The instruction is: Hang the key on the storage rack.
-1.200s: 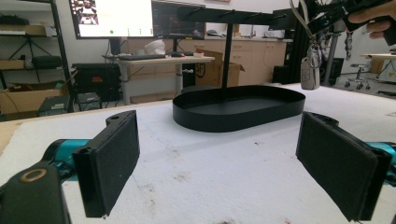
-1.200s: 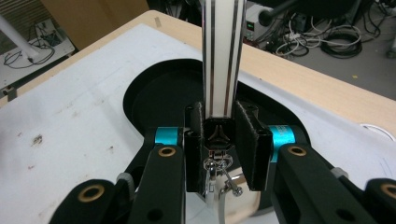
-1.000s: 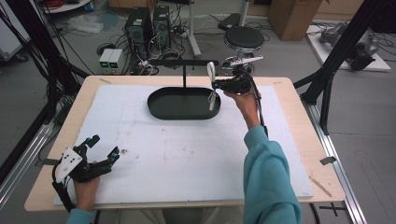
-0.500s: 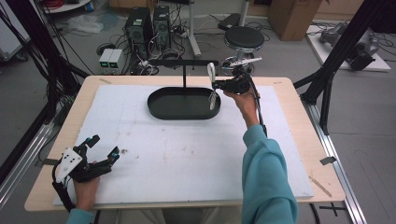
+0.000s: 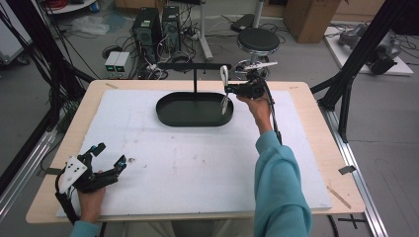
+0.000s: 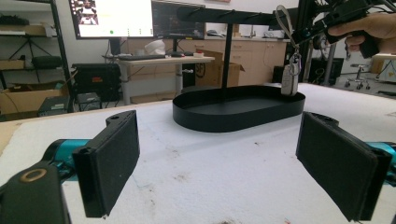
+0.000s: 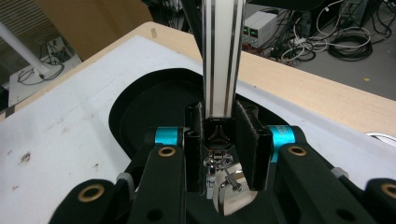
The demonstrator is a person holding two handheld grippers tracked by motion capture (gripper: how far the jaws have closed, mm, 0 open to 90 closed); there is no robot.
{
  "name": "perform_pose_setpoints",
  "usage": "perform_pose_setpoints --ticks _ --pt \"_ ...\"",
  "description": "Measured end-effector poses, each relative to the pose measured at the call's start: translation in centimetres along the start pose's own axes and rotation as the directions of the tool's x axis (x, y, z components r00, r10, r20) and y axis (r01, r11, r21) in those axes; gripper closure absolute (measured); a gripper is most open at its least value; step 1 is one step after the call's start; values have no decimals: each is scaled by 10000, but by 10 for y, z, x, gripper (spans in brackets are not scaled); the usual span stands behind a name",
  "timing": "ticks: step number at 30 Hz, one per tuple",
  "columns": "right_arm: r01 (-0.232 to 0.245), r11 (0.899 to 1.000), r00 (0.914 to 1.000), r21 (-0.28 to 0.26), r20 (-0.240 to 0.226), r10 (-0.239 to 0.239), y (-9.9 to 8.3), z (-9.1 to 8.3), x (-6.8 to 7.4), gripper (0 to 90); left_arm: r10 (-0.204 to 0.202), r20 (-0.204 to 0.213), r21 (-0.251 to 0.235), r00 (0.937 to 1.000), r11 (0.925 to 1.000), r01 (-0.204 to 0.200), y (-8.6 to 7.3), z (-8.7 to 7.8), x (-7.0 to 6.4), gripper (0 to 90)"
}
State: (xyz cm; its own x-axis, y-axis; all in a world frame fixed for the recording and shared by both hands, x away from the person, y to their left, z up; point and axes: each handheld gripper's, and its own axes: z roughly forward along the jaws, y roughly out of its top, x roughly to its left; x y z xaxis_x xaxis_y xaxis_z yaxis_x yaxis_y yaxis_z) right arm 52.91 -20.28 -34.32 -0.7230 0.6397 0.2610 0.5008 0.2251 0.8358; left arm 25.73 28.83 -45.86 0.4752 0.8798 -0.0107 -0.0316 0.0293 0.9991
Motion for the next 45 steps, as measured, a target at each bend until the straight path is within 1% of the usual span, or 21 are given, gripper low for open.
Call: perform_pose_setpoints --ticks 3,8,9,10,13,16,19,21,23,26,28,29,31,34,37,38,39,41,43,44,45 --pt "-8 9999 10000 -166 -33 7 -1 0 -3 744 1 8 4 10000 10000 -1 0 0 0 139" --pt "-252 9985 9996 -487 -137 245 -1 0 -7 743 15 13 -6 10000 10000 -15 0 0 0 139" --pt "-226 9984 9997 -520 -103 221 -2 0 -8 743 17 12 -7 10000 10000 -17 0 0 0 139" --pt "-379 9980 9993 -498 -95 375 -2 0 -8 743 15 12 -10 10000 10000 -15 0 0 0 139" --pt "-479 9970 9989 -607 -38 477 -3 0 -11 743 24 11 -12 10000 10000 -24 0 0 0 139" --pt "-377 9977 9992 -560 94 383 -3 2 -10 743 19 12 -9 10000 10000 -19 0 0 0 139" --pt "-432 9974 9990 -578 114 440 -4 4 -10 742 25 11 -13 10000 10000 -25 0 0 0 139" --pt "-386 9974 9988 -603 264 403 -4 7 -9 742 22 13 -12 10000 10000 -22 0 0 0 139" --pt "-482 9971 9982 -587 334 503 -4 9 -7 741 29 14 -16 10000 10000 -29 0 0 0 139" --pt "-401 9973 9980 -612 455 429 -5 13 -6 741 39 23 -18 10000 10000 -39 0 0 0 139" --pt "-458 9974 9979 -551 426 482 -6 15 -5 741 42 23 -20 10000 10000 -42 0 0 0 139" --pt "-377 9978 9979 -553 504 405 -6 17 -5 741 82 32 9 10000 10000 -82 0 0 0 139" --pt "-379 9980 9980 -514 492 405 -7 18 -5 740 87 34 10 10000 10000 -87 0 0 0 139" --pt "-319 9981 9976 -521 600 350 -7 19 -4 739 82 33 7 10000 10000 -82 0 0 0 139" --pt "-237 9985 9965 -493 786 276 -7 20 -3 727 83 35 8 10000 10000 -83 0 0 0 139" --pt "-221 9987 9954 -457 920 263 -7 20 -3 714 52 28 -12 10000 10000 -52 0 0 0 139" --pt "-166 9989 9936 -431 1112 213 -7 20 -2 671 46 26 -17 10000 10000 -46 0 0 0 139" --pt "-192 9978 9922 -629 1215 268 -6 21 -2 596 85 31 8 10000 10000 -85 0 0 0 139" --pt "-219 9976 9904 -659 1347 307 -6 19 -1 562 87 29 0 10000 10000 -87 0 0 0 139" --pt "-231 9979 9896 -602 1402 314 -5 19 0 492 82 28 3 10000 10000 -82 0 0 0 139" --pt "-251 9978 9867 -607 1591 345 -5 18 1 391 54 27 -19 10000 10000 -54 0 0 0 139"
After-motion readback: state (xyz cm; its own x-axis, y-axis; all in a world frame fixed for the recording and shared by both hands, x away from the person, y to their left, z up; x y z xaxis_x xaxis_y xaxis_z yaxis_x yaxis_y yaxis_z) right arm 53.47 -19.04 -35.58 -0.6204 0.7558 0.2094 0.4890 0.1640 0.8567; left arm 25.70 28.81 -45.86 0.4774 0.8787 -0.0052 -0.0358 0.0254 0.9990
